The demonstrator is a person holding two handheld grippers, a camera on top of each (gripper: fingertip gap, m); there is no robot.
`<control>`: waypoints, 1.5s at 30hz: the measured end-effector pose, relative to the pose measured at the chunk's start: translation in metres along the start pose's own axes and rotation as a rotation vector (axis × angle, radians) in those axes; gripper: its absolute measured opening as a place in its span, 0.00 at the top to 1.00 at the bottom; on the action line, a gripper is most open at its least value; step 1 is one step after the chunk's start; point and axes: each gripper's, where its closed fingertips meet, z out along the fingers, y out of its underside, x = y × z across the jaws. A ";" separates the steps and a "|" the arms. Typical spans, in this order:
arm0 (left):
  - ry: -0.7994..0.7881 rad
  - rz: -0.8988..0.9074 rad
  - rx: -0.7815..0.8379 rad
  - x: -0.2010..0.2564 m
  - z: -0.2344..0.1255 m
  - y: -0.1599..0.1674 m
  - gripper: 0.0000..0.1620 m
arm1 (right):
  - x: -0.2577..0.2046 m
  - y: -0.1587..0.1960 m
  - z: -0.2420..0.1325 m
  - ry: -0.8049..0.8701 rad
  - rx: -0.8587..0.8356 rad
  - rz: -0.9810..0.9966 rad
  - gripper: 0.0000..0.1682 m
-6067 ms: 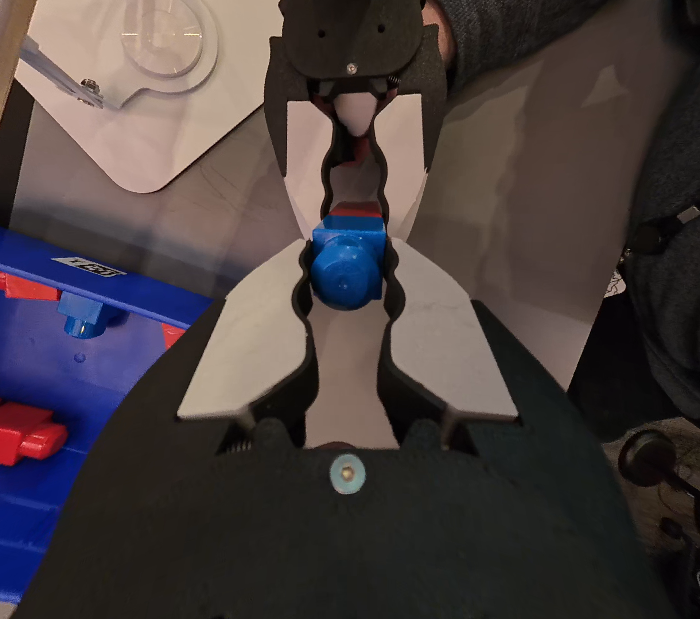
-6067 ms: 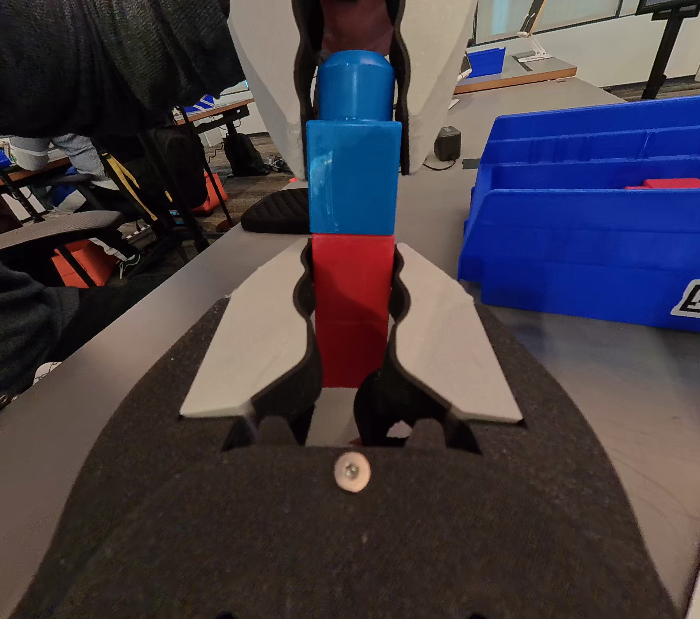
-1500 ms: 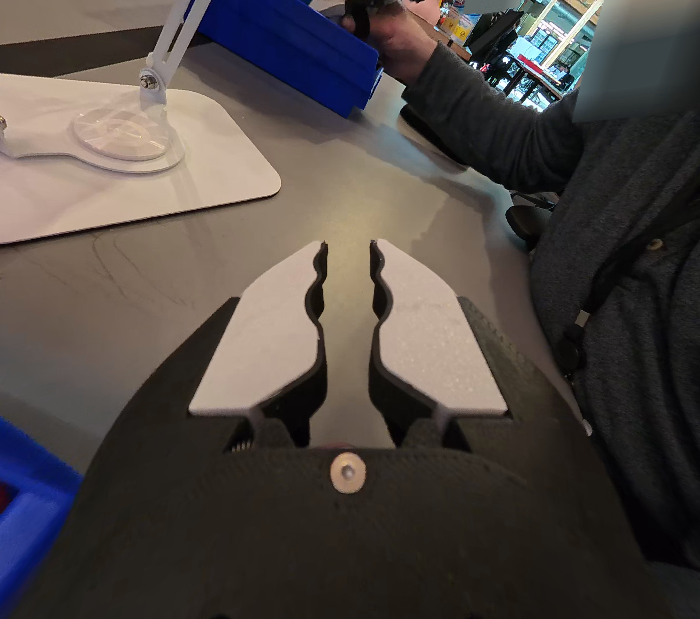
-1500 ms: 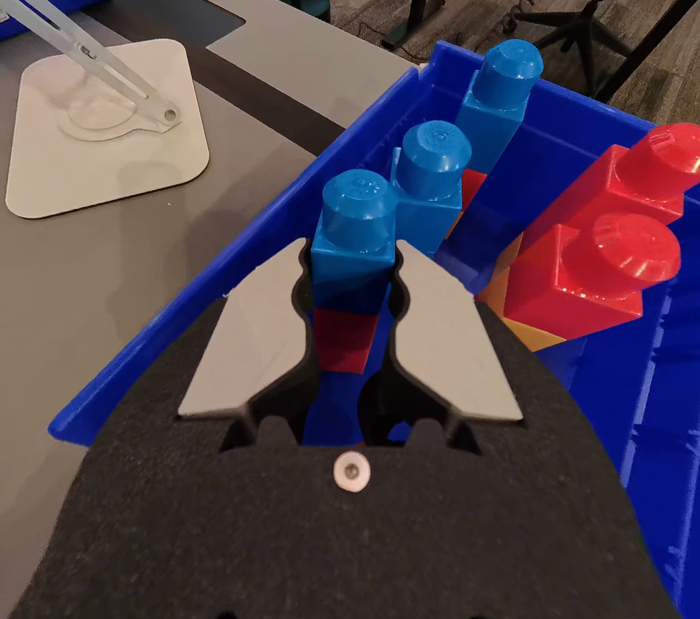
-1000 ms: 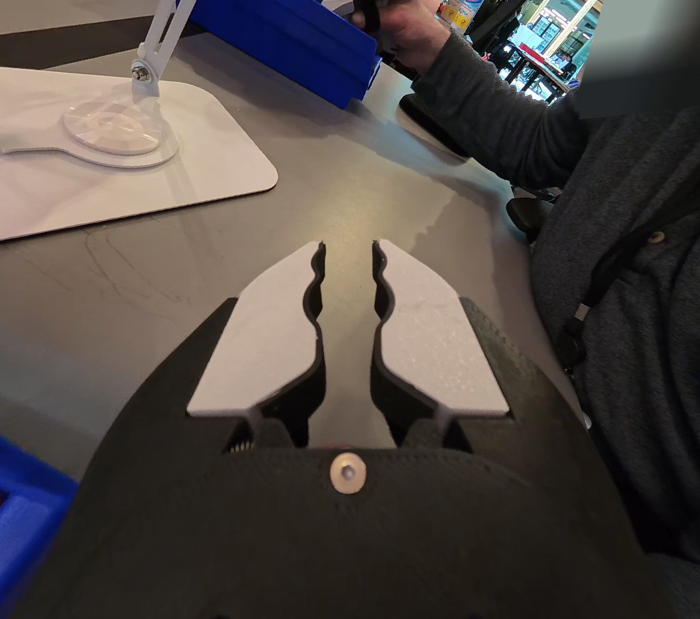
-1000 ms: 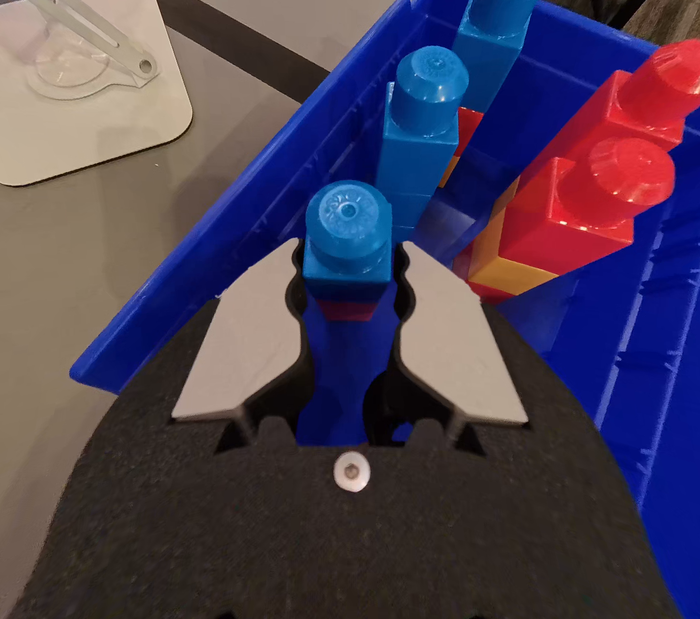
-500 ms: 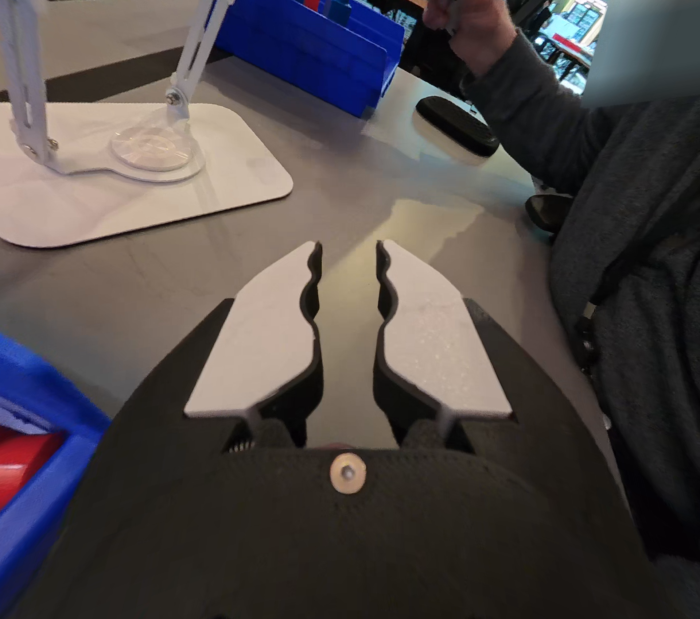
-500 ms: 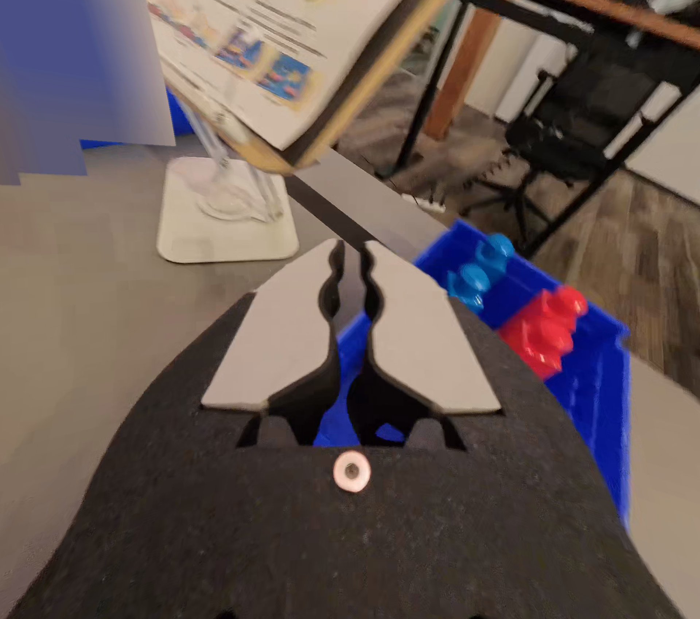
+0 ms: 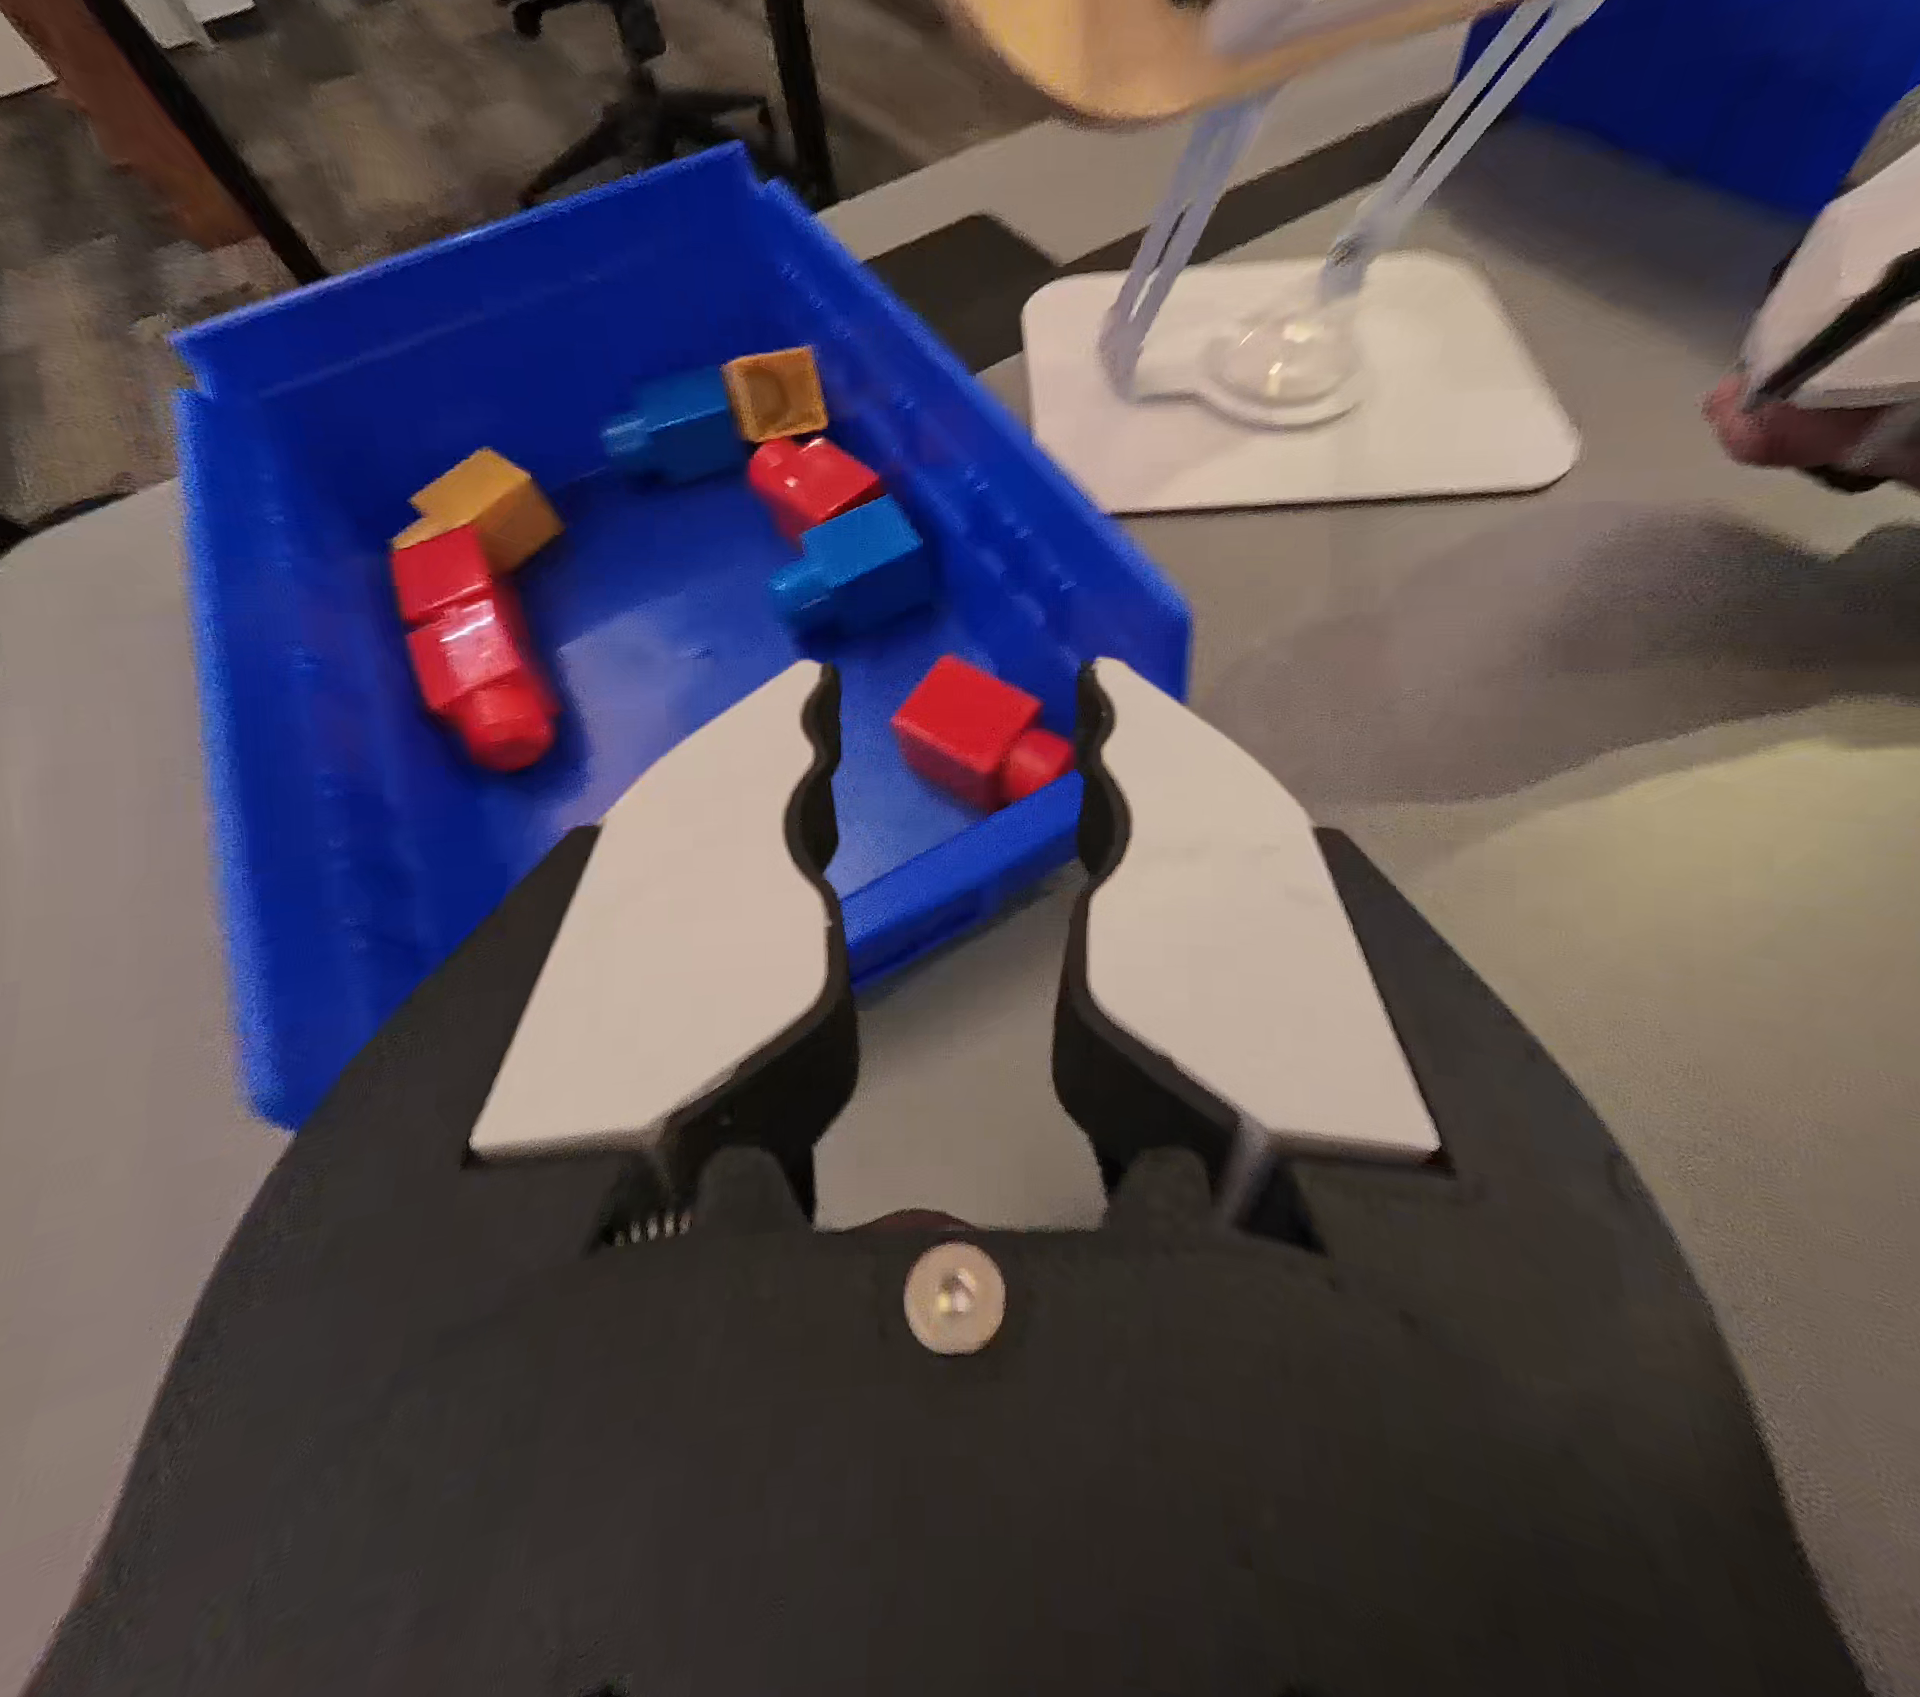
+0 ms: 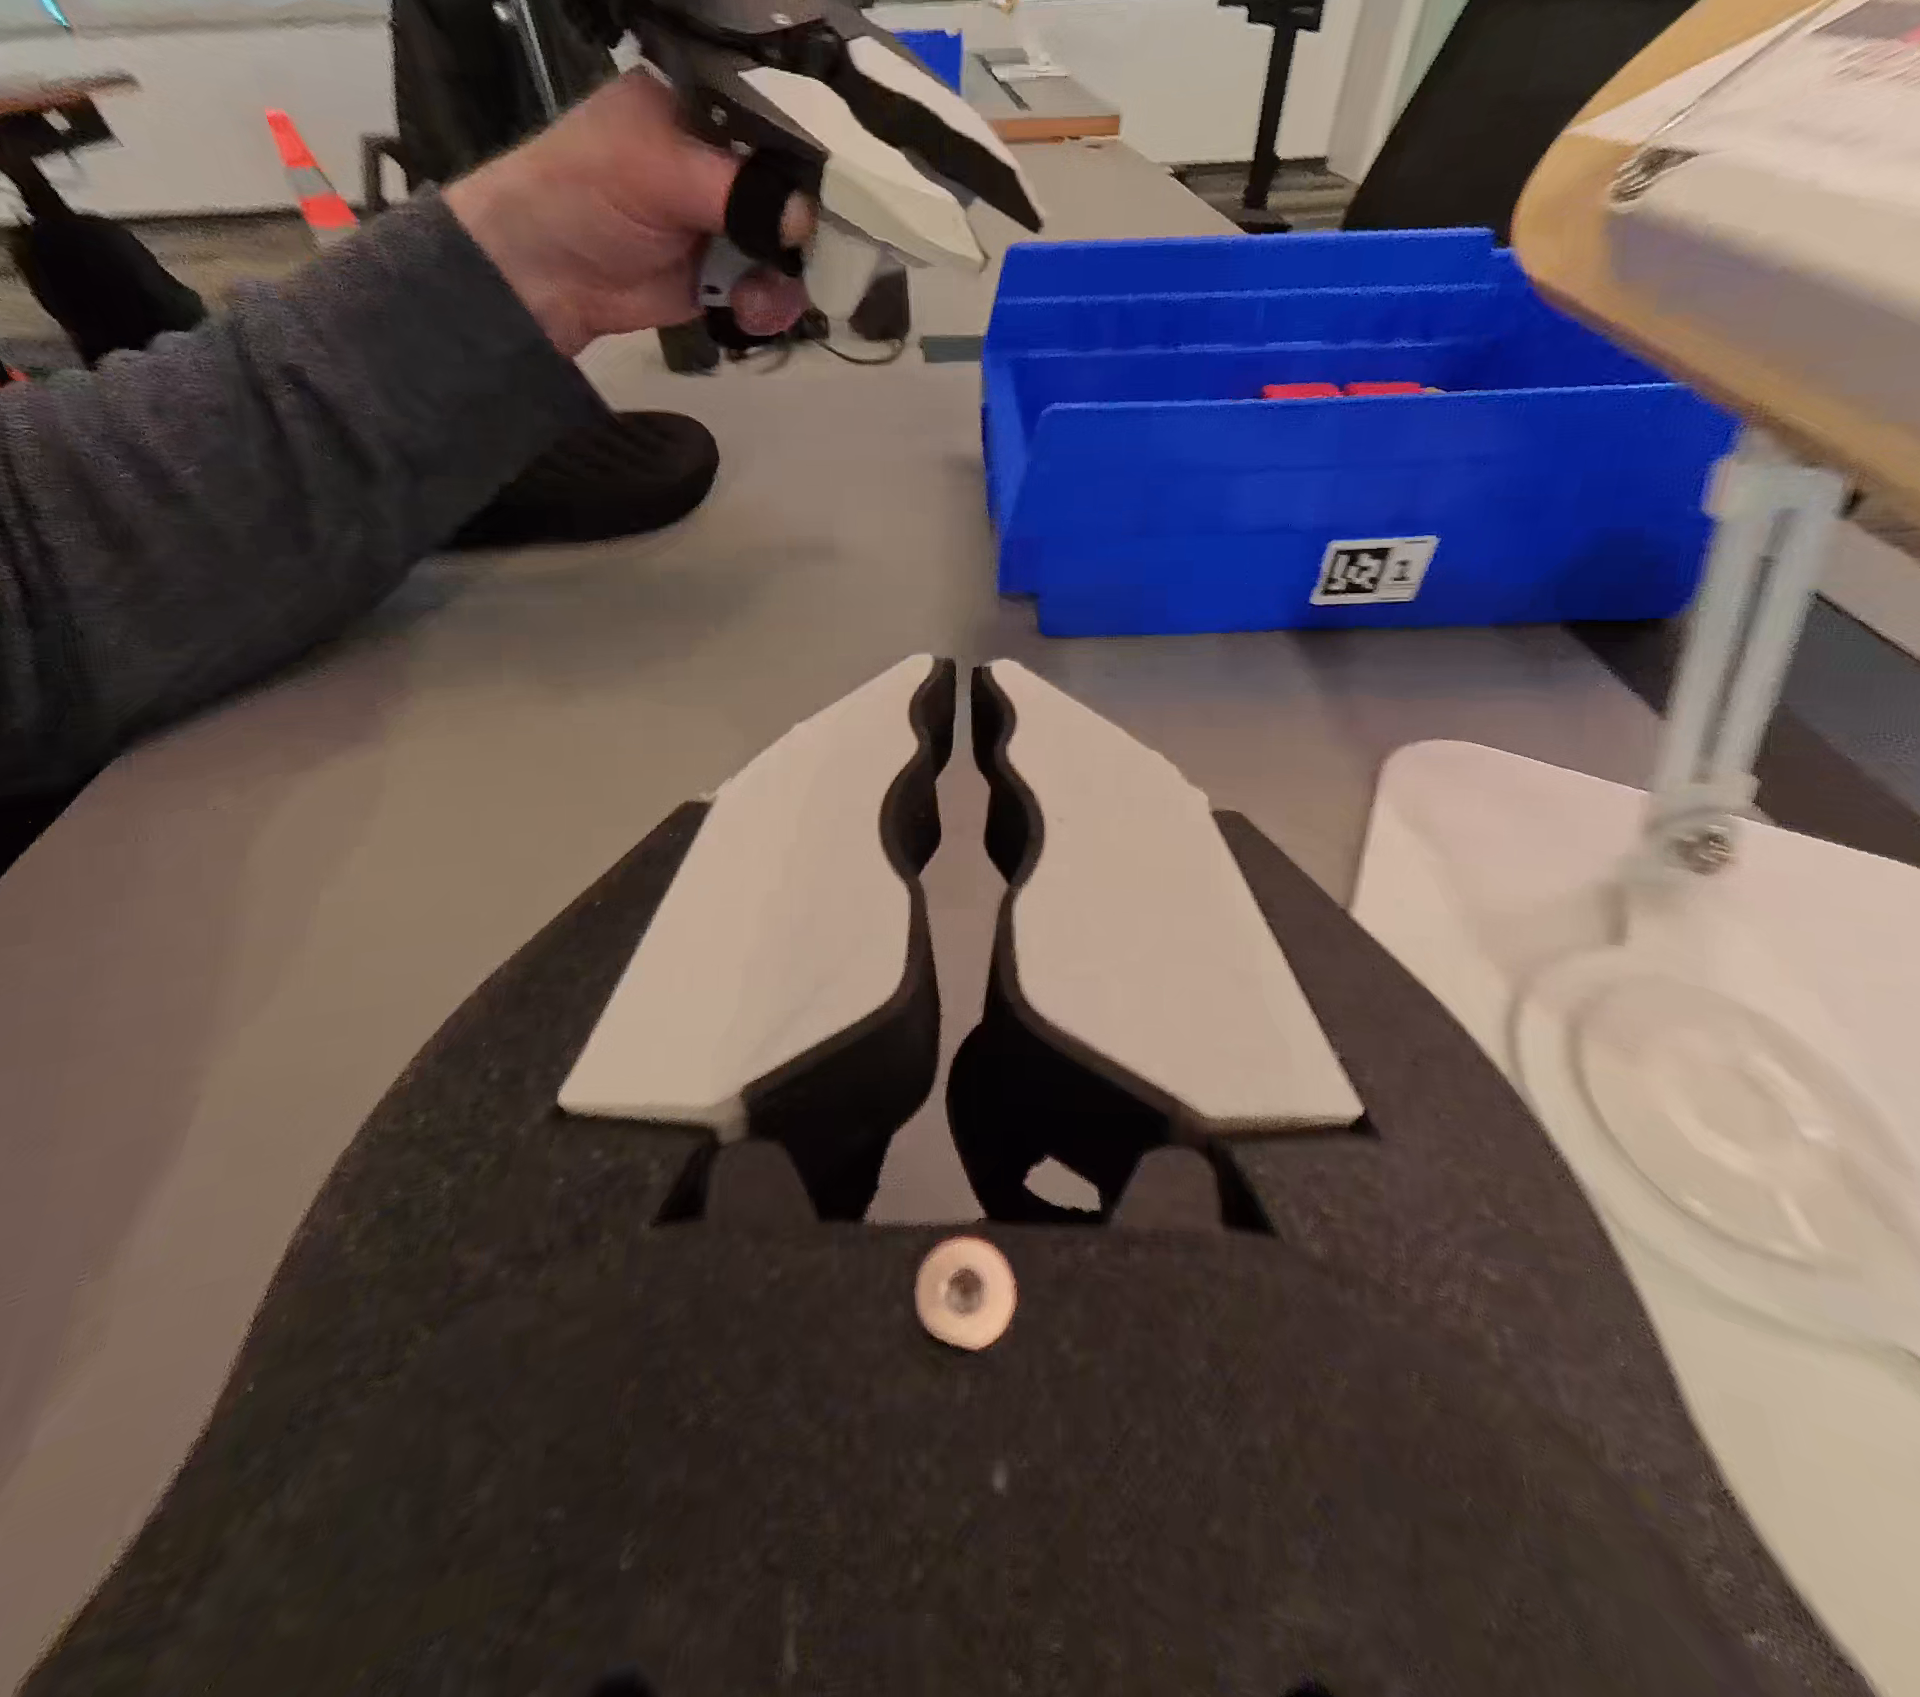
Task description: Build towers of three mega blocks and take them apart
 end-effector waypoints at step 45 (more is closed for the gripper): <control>0.038 0.343 -1.119 -0.102 0.044 0.109 0.71 | -0.025 0.029 0.019 -0.160 -0.046 0.028 0.96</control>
